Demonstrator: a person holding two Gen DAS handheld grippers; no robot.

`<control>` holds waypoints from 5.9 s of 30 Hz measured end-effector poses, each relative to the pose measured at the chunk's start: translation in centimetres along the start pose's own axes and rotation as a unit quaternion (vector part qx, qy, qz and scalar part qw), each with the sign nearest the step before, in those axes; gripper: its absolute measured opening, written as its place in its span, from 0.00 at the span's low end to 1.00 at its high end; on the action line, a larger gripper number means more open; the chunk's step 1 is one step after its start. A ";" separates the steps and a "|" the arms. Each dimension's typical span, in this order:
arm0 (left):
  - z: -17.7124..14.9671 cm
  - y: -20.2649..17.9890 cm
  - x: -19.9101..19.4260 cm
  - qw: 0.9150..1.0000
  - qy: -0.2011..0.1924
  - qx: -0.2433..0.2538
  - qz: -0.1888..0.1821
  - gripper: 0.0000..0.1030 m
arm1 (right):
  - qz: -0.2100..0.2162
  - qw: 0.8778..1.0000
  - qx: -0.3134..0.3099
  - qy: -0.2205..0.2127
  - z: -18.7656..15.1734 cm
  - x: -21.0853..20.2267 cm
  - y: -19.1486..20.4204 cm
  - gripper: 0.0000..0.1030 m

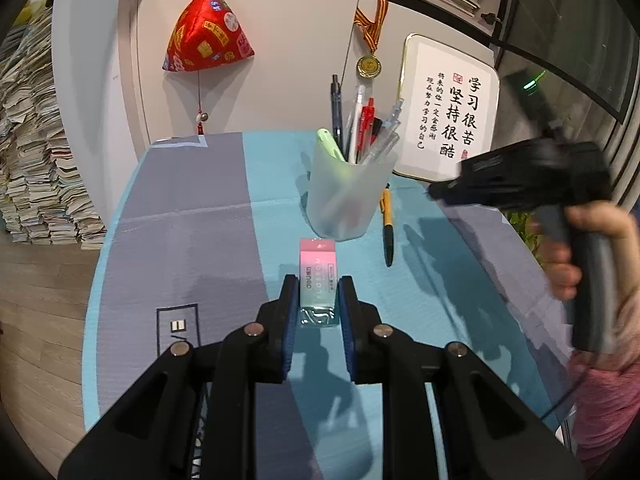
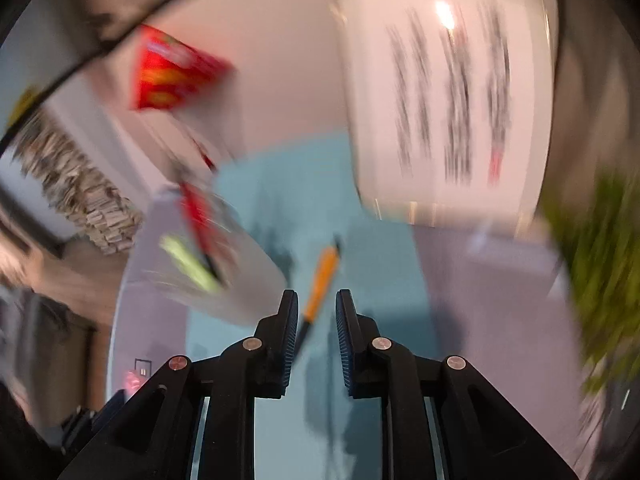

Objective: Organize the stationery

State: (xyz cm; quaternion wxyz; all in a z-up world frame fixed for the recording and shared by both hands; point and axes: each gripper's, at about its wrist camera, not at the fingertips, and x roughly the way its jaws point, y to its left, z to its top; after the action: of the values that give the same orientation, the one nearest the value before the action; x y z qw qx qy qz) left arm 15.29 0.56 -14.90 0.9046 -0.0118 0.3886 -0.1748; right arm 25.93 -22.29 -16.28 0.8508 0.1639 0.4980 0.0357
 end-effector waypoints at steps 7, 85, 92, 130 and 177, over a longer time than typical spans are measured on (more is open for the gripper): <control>0.0 0.1 -0.1 1.000 0.002 0.004 0.011 0.18 | 0.016 0.998 0.053 0.010 2.2 3.9 -0.6 0.18; 0.7 -0.1 -0.9 1.000 -0.006 -0.002 0.014 0.18 | 0.036 0.988 -0.104 -0.107 -3.2 -5.6 5.2 0.10; 1.9 -1.4 -1.2 1.000 -0.016 0.017 0.017 0.18 | 0.003 0.993 -0.092 -0.068 -5.5 -3.4 2.3 0.10; 11.2 -2.2 6.2 0.999 -0.030 -0.015 -0.025 0.19 | 0.032 0.999 -0.031 -0.019 -9.4 -2.3 -2.9 0.10; 2.7 -4.8 -10.1 0.984 -0.158 0.042 0.071 0.95 | -0.027 0.978 -0.122 -0.165 -11.9 -13.7 4.4 0.13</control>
State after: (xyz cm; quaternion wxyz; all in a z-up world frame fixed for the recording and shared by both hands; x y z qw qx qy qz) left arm 9.32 -0.96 -5.23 0.9644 0.0268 0.2329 -0.1223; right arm 9.25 -18.28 -8.80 0.9354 0.0492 0.3473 0.0458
